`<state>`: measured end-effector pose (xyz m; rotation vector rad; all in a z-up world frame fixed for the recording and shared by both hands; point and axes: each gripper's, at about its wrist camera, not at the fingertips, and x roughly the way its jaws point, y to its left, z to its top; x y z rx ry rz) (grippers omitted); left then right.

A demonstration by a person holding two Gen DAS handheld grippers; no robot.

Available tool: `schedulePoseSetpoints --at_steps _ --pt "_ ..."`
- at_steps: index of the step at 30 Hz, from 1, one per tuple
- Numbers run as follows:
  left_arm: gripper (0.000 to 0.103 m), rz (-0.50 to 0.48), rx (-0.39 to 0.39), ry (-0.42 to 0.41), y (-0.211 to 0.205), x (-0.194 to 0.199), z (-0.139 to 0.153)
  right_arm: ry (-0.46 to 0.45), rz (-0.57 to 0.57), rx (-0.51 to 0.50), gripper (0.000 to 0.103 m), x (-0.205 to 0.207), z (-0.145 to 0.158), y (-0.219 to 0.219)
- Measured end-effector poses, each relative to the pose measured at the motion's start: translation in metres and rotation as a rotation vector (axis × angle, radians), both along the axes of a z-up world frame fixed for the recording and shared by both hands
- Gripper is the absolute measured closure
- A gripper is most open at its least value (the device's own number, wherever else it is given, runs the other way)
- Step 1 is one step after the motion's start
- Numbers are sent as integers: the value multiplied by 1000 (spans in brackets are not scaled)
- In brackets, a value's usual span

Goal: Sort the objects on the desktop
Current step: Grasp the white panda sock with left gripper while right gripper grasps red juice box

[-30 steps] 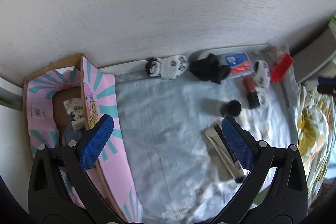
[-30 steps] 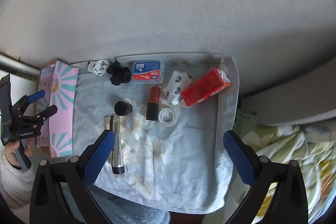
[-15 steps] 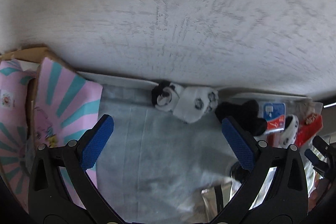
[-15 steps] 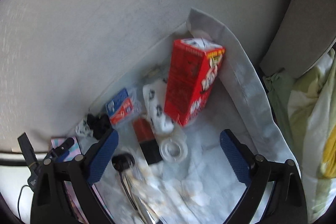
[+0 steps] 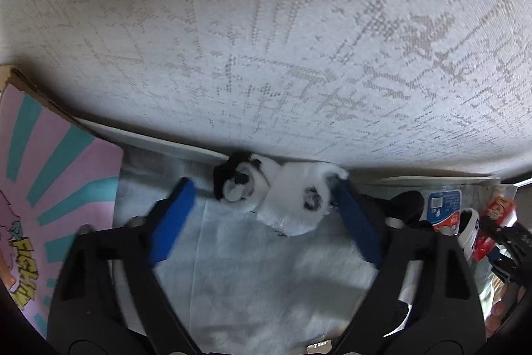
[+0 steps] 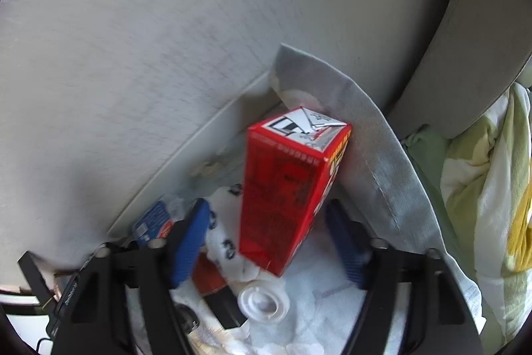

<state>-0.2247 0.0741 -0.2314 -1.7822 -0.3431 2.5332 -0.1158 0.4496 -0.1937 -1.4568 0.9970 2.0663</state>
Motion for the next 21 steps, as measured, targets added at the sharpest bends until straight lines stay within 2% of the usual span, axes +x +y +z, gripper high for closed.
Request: schedulePoseSetpoints --at_steps 1,6,9,16,21 --pt "36 -2 30 3 0 1 -1 -9 -1 5 59 -1 -2 1" --pt "60 11 70 29 1 9 1 -10 1 64 73 1 -1 3" --pt "63 11 69 40 0 16 5 -5 28 108 74 2 6 0" --pt "64 19 96 35 -7 35 26 16 86 162 74 6 28 0" --pt "64 -29 59 81 0 59 55 23 119 162 74 11 42 -1"
